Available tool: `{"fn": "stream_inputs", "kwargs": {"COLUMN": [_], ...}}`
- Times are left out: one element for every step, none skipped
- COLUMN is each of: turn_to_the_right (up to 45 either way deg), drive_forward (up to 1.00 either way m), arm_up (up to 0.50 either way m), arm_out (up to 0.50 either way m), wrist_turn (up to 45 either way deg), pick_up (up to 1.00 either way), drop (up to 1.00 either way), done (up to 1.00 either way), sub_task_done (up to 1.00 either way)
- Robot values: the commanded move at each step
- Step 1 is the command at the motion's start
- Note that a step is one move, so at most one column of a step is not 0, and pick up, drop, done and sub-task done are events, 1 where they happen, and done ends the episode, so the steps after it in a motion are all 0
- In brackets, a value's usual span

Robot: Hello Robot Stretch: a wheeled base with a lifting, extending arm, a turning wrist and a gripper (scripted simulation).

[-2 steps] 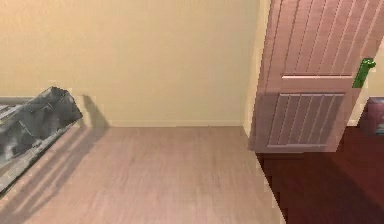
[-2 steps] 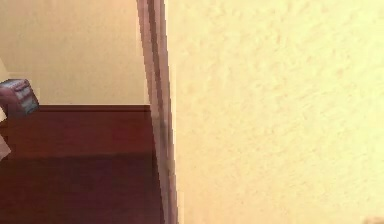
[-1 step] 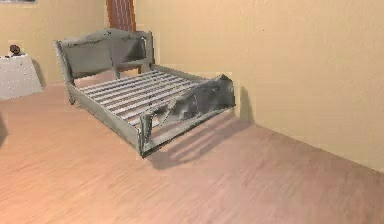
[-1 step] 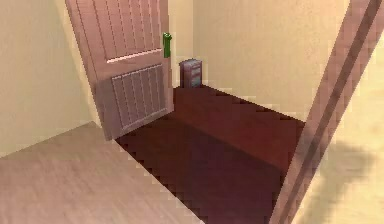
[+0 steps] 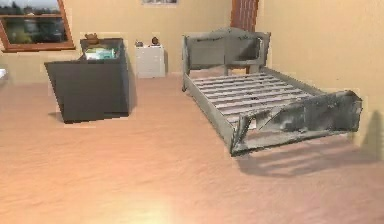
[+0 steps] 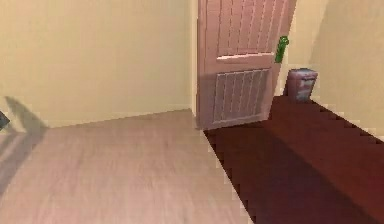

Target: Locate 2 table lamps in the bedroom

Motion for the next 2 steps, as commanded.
{"fn": "stream_inputs", "kwargs": {"turn_to_the_right": [0.0,-45.0], "drive_forward": [0.75,0.0], "arm_up": [0.0,0.0], "arm_out": [0.0,0.0], "wrist_turn": [0.0,0.0], "pick_up": [0.0,0.0], "drop": [0.0,0.0], "done": [0.0,0.0], "sub_task_done": [0.0,0.0]}}
